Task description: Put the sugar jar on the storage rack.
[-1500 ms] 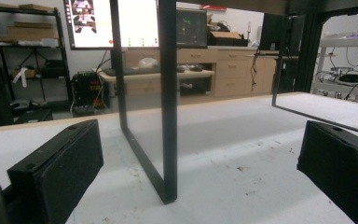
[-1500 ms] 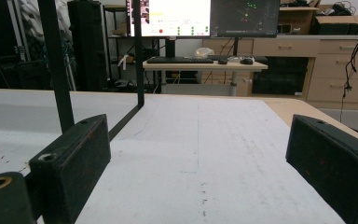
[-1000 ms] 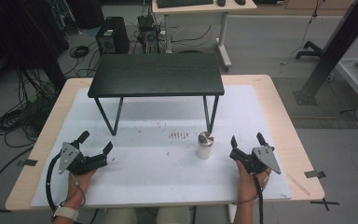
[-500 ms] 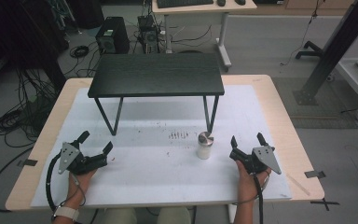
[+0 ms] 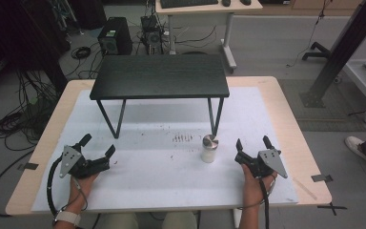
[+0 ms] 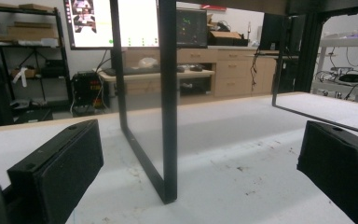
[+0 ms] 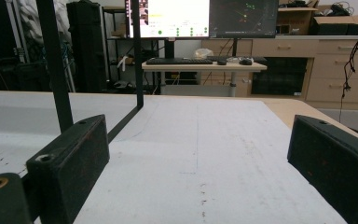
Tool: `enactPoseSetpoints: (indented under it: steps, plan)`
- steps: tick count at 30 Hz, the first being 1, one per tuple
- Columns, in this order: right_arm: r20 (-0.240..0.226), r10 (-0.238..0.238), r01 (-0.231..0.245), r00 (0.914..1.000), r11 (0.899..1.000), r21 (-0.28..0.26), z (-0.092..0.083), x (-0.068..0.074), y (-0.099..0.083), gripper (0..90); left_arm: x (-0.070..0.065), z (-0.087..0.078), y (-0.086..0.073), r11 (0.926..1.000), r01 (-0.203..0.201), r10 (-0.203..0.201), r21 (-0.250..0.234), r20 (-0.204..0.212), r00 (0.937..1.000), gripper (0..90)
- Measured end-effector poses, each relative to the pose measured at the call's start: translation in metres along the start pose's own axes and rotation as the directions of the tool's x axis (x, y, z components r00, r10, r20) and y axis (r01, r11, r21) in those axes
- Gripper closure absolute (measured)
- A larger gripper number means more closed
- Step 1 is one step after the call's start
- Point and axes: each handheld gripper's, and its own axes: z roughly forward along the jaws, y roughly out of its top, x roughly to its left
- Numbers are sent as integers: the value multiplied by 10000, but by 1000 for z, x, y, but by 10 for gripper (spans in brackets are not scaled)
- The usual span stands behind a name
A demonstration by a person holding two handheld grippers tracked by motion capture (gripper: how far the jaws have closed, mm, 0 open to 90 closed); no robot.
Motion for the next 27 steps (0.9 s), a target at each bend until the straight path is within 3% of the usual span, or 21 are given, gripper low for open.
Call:
enactPoseSetpoints:
  steps: [14,27]
  plan:
    - [-117,123,-124,9999,9999,-92,0,-1,1,55,0,0,0,10000,3,-3,-1,3,10000,2]
    - [-509,18,-34,9987,9995,-315,-9,8,17,54,0,0,0,10000,-4,4,-3,0,10000,2]
